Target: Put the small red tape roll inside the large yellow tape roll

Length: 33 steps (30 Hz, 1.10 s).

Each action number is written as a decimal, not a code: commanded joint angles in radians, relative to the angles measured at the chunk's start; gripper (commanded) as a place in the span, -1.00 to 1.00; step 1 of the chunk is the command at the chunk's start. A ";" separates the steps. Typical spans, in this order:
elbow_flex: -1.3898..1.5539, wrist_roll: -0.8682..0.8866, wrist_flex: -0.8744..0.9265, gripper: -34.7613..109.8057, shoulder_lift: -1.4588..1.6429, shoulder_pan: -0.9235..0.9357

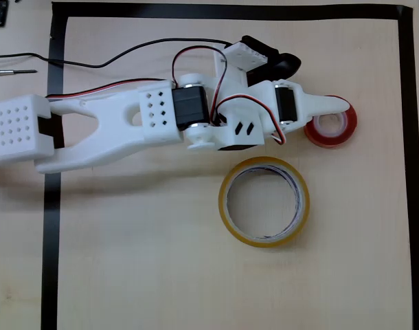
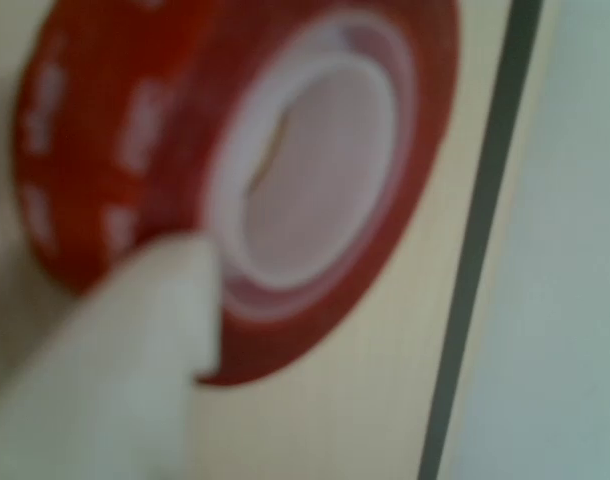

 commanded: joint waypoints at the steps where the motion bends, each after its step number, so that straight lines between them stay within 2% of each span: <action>1: -0.026 0.028 0.091 -0.16 0.100 -0.020; 17: -0.146 0.118 0.506 -0.16 0.115 -0.029; 24: -0.252 0.155 0.764 -0.16 0.114 -0.038; 33: -0.304 0.152 0.815 -0.15 0.209 -0.066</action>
